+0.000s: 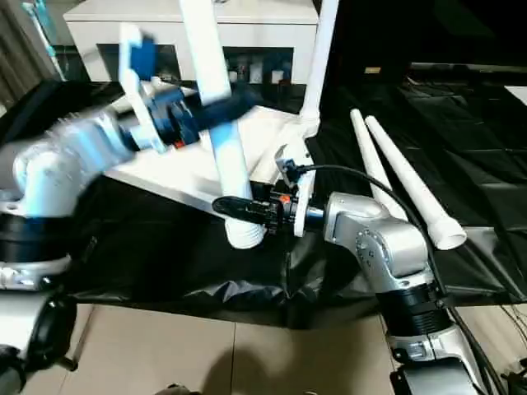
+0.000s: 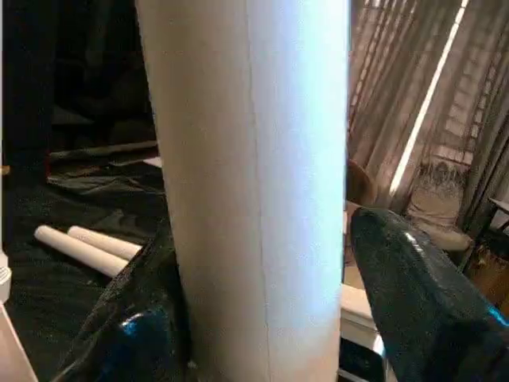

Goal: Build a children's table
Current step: Pick table leg

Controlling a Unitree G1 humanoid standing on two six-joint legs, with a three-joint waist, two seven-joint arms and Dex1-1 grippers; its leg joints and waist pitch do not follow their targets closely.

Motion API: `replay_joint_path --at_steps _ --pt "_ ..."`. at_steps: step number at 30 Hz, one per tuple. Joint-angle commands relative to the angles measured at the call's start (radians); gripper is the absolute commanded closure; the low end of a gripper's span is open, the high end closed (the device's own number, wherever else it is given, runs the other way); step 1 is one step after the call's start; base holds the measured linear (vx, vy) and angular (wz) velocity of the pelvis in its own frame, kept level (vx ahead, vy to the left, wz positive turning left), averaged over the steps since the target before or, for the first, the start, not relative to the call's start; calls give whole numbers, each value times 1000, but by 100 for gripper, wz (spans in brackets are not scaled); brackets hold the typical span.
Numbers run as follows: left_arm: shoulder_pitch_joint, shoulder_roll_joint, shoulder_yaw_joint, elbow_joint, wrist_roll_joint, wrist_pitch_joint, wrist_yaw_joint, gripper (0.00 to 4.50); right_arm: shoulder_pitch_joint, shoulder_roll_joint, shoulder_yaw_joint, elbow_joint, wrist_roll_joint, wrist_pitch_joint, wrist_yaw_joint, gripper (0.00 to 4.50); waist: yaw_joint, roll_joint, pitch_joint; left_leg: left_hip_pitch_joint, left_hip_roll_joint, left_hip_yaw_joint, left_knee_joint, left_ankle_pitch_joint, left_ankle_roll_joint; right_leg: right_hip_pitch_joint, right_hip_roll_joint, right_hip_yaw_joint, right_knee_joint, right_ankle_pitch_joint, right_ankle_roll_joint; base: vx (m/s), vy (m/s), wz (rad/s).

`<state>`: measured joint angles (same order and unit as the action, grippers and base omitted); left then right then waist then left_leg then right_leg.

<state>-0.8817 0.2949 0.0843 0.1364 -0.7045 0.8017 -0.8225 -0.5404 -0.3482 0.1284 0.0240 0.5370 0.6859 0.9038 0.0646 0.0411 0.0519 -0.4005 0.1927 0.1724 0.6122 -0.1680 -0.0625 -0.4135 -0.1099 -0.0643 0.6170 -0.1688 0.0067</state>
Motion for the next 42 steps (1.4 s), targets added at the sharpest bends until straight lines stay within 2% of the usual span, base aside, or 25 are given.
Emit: replay_joint_path --at_steps 1,7,14,18,21,22,24,27,28,30,36,42 --pt "-24 3 14 13 -10 8 1 176 7 0 4 4 -11 -18 1 257 6 -13 -81 19 12 2 -63 -114 47 64 -17 26 -53 -96 -247 0 0 0" --pt "-40 3 27 31 -22 15 0 221 4 -3 6 11 -23 -31 3 257 7 -11 -81 20 13 2 -64 -126 39 64 -18 26 -53 -102 -247 0 0 0" --pt "-49 6 40 42 -34 22 -4 269 -2 -1 2 17 -33 -38 3 257 11 -12 -82 19 12 2 -62 -114 46 65 -19 26 -51 -86 -253 0 0 0" --pt "-51 9 40 48 -34 24 -15 272 -1 1 1 18 -38 -44 2 257 13 -11 -82 20 12 2 -61 -114 47 64 -18 26 -51 -83 -254 0 0 0" --pt "-48 16 33 52 -34 12 -48 273 -4 8 4 27 -65 -87 -13 257 17 -8 -82 21 13 2 -62 -122 41 63 -19 26 -52 -95 -251 0 0 0" --pt "-45 20 27 49 -35 6 -65 273 -5 15 -1 32 -64 -94 -18 222 18 -6 -82 21 13 2 -62 -125 39 62 -19 25 -52 -98 -250 0 0 0" --pt "-41 24 20 45 -38 2 -90 275 -8 22 -10 39 -57 -94 -18 185 17 -8 -82 22 13 2 -64 -130 35 63 -18 26 -52 -96 -249 0 0 0" --pt "-24 37 -8 33 -32 -25 -163 275 -9 17 -16 31 -38 -86 10 179 21 -8 -82 22 13 2 -64 -126 39 63 -18 26 -51 -89 -251 0 0 0" --pt "-21 40 -17 31 -27 -34 -179 275 -9 14 -15 27 -35 -86 17 153 21 -8 -82 22 14 2 -64 -128 41 63 -18 26 -50 -88 -253 0 0 0" --pt "-9 55 -39 29 -18 -69 -251 275 -9 0 -14 13 -31 -87 38 144 23 -9 -82 23 14 3 -64 -132 40 62 -19 27 -51 -89 -254 0 0 0" --pt "-6 78 -80 29 -2 -115 -371 275 -3 -72 26 -45 12 -17 158 141 24 -14 -81 22 16 3 -64 -136 50 65 -19 27 -50 -99 -253 0 0 0" --pt "-30 80 -131 56 51 -157 -393 275 -1 -104 80 -61 -22 -10 188 141 24 -18 -77 20 17 4 -65 -151 36 61 -23 30 -56 -164 -237 0 0 0"
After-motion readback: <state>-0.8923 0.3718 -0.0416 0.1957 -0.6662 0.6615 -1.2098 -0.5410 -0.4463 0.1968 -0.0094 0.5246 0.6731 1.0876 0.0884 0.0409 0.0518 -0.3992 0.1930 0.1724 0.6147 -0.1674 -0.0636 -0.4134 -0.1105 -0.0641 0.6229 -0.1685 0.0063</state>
